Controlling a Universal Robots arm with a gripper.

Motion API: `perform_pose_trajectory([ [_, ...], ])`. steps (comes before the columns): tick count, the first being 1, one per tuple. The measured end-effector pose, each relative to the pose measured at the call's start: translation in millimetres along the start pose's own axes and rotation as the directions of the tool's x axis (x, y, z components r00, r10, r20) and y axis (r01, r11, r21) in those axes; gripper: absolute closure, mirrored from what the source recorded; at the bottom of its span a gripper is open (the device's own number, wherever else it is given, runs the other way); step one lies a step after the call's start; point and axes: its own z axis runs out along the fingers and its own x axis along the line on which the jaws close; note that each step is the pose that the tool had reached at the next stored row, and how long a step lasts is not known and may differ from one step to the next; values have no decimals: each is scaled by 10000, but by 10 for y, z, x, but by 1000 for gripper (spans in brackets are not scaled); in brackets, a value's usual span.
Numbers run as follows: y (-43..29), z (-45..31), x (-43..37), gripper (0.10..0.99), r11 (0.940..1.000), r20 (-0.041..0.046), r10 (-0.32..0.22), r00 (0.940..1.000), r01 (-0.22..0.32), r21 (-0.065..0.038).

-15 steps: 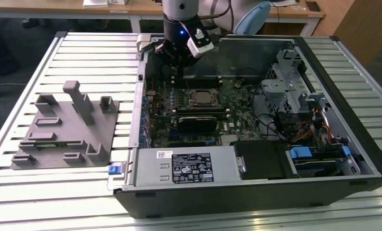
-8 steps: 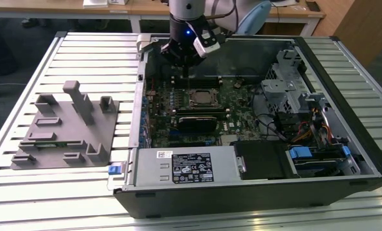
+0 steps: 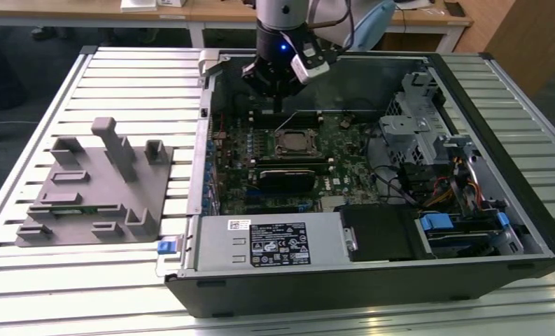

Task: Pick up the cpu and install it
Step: 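Install the first cpu locking lever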

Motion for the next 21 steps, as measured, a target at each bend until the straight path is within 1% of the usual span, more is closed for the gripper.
perform_pose_trajectory([
  [3, 1, 1, -12, 980, 10000, 1, 3, 10000, -3, 0],
  [8, -1, 11, -70, 980, 10000, 2, 3, 10000, -3, -5],
  [9, -1, 15, -74, 980, 10000, 3, 4, 10000, -4, -26],
  [10, -2, 20, -76, 980, 10000, 1, 4, 10000, -4, -90],
  [12, -4, 31, -77, 980, 9995, 7, 8, 10000, -8, -319],
  [13, -7, 37, -79, 980, 9992, 8, 9, 10000, -9, -397],
  [14, -7, 44, -84, 980, 9991, 11, 10, 10000, -9, -414],
  [21, -10, 78, -136, 980, 9991, 9, 10, 10000, -9, -412],
])
